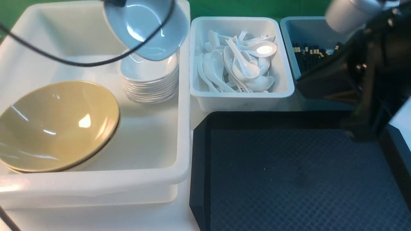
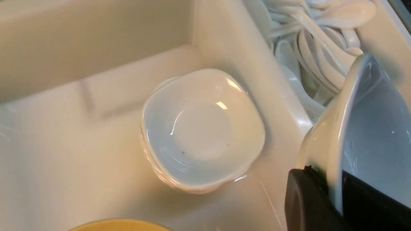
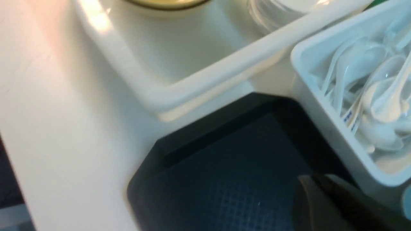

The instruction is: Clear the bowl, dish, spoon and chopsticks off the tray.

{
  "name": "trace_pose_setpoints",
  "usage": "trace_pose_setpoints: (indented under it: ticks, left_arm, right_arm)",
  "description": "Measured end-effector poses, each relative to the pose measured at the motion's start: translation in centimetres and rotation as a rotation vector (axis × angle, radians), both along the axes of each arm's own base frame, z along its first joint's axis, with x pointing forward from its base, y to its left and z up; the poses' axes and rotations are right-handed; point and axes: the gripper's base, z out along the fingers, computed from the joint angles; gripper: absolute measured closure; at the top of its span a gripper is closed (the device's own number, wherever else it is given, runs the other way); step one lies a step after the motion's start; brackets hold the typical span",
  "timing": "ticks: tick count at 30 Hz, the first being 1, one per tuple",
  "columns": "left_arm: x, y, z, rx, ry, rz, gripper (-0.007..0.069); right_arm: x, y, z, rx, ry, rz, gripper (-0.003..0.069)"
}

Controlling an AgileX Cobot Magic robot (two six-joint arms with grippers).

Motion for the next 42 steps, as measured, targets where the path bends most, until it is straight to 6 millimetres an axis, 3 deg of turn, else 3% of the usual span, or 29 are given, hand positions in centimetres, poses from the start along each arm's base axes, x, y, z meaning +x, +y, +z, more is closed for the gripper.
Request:
trace_pose_setpoints:
  ticks: [5,11,14,15,16,17,22,26,29,32,35,37,40,41,42]
  left_arm:
    - [3.5,3.2,-5.0,-0.153,-0.022,0.162,0.0624]
    - [6.8,3.4,-9.6,-0.160,-0.023,0.207,0.0592]
    - [8.2,2.7,-12.7,-0.132,0.016,0.184,0.0505]
    - [8.3,2.7,-12.9,-0.131,0.018,0.183,0.0505]
    - [8.6,2.5,-13.8,-0.125,0.038,0.176,0.0435]
    - [8.6,2.5,-14.0,-0.124,0.042,0.175,0.0427]
    - [8.7,2.5,-14.4,-0.086,0.046,0.147,0.0174]
    - [8.3,2.6,-13.1,-0.031,0.044,0.104,0.0046]
    - [7.8,2.7,-11.5,0.006,0.048,0.073,0.0022]
    - [6.9,2.8,-9.1,0.031,0.053,0.060,0.0046]
    - [4.9,2.6,-5.2,0.084,0.038,0.046,0.0163]
    - [2.8,2.0,-2.3,0.166,-0.006,0.013,0.0288]
    - [-1.4,0.4,1.5,0.285,-0.058,-0.053,0.0505]
    - [-1.7,0.3,1.7,0.298,-0.063,-0.055,0.0517]
    - [-4.2,-0.3,3.5,0.330,-0.080,-0.083,0.0585]
  right_arm:
    - [0.6,0.5,-0.5,-0.014,0.020,0.001,0.0599]
    - [0.7,0.6,-0.8,-0.027,0.046,-0.003,0.0597]
    - [0.5,0.5,-1.1,-0.049,0.069,0.001,0.0595]
    - [0.5,0.5,-1.1,-0.049,0.069,0.001,0.0595]
    - [0.4,0.4,-1.1,-0.060,0.079,0.004,0.0592]
    - [0.4,0.4,-1.2,-0.061,0.080,0.005,0.0592]
    - [0.3,0.3,-1.3,-0.080,0.099,0.009,0.0588]
    - [0.2,0.2,-1.4,-0.091,0.110,0.011,0.0583]
    - [0.1,0.2,-1.5,-0.097,0.117,0.012,0.0581]
    - [0.1,0.2,-1.5,-0.102,0.123,0.013,0.0580]
    - [0.1,0.2,-1.5,-0.103,0.124,0.013,0.0578]
    - [0.1,0.2,-1.5,-0.104,0.124,0.014,0.0575]
    - [0.1,0.2,-1.5,-0.103,0.122,0.013,0.0571]
    - [0.1,0.2,-1.5,-0.103,0.122,0.013,0.0570]
    - [0.1,0.2,-1.5,-0.103,0.122,0.013,0.0567]
